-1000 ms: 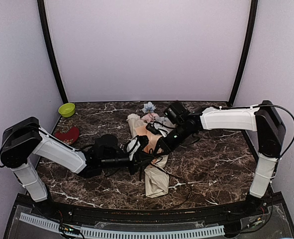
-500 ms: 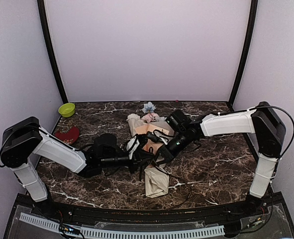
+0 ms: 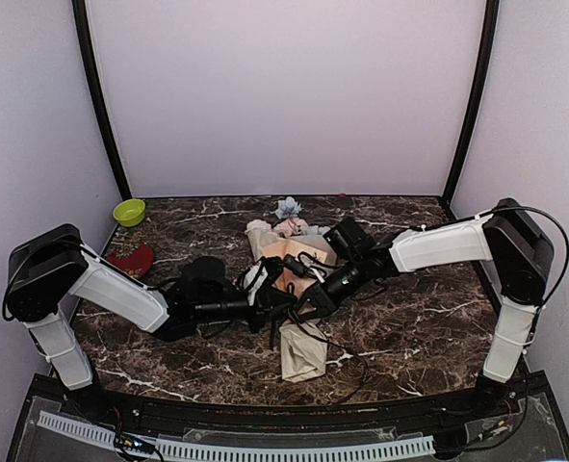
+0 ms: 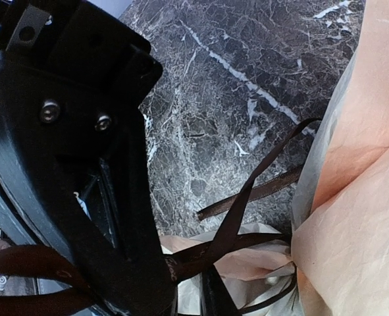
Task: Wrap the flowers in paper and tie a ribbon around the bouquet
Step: Cross the half-tied ribbon over the folded bouquet.
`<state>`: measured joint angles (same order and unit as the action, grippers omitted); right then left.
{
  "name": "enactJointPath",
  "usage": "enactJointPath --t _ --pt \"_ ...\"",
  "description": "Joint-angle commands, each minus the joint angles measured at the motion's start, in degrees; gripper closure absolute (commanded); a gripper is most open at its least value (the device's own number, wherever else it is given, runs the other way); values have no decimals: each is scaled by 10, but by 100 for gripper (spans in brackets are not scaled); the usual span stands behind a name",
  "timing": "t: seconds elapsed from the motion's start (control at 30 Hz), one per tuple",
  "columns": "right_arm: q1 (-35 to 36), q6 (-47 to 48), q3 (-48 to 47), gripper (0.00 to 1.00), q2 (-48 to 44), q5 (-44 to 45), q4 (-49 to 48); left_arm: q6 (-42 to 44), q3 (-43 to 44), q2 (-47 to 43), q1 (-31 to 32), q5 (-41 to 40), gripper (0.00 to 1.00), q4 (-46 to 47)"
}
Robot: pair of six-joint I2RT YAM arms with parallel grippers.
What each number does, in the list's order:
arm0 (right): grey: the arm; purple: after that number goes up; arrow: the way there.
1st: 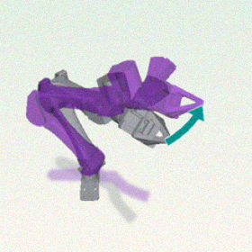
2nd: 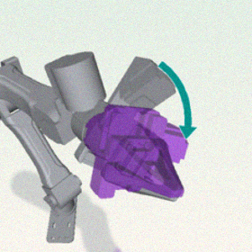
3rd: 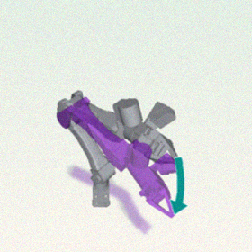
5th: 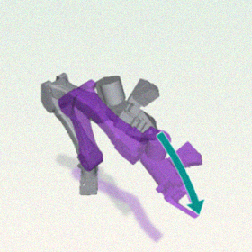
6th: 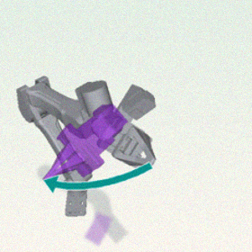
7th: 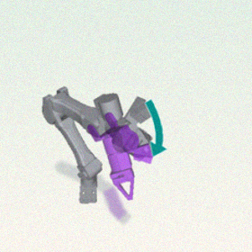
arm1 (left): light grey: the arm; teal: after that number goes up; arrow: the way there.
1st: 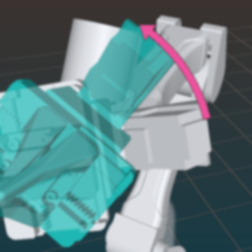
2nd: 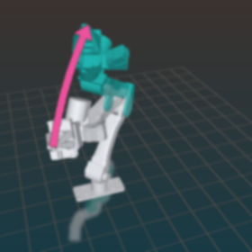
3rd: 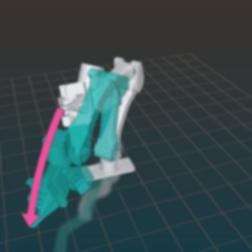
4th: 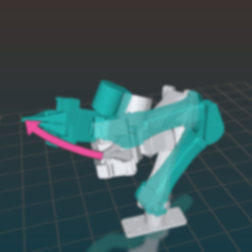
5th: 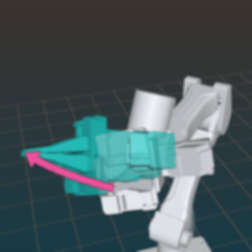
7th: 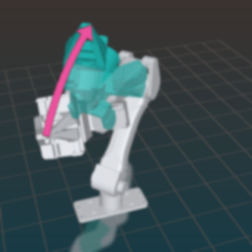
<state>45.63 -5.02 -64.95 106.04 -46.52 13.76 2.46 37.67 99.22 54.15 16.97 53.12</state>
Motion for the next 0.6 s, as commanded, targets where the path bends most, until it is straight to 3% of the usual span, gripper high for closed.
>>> enactJointPath --t 0.0,0.37,0.57 --pt "-7 -1 6 87 2 -11 -41 -4 -7 -1 -4 25 100 15" --pt "-16 41 -2 84 11 -27 -6 28 -12 -21 -5 13 100 -59" --pt "-16 49 -7 82 13 -54 6 35 -25 -25 -5 -3 100 -46"
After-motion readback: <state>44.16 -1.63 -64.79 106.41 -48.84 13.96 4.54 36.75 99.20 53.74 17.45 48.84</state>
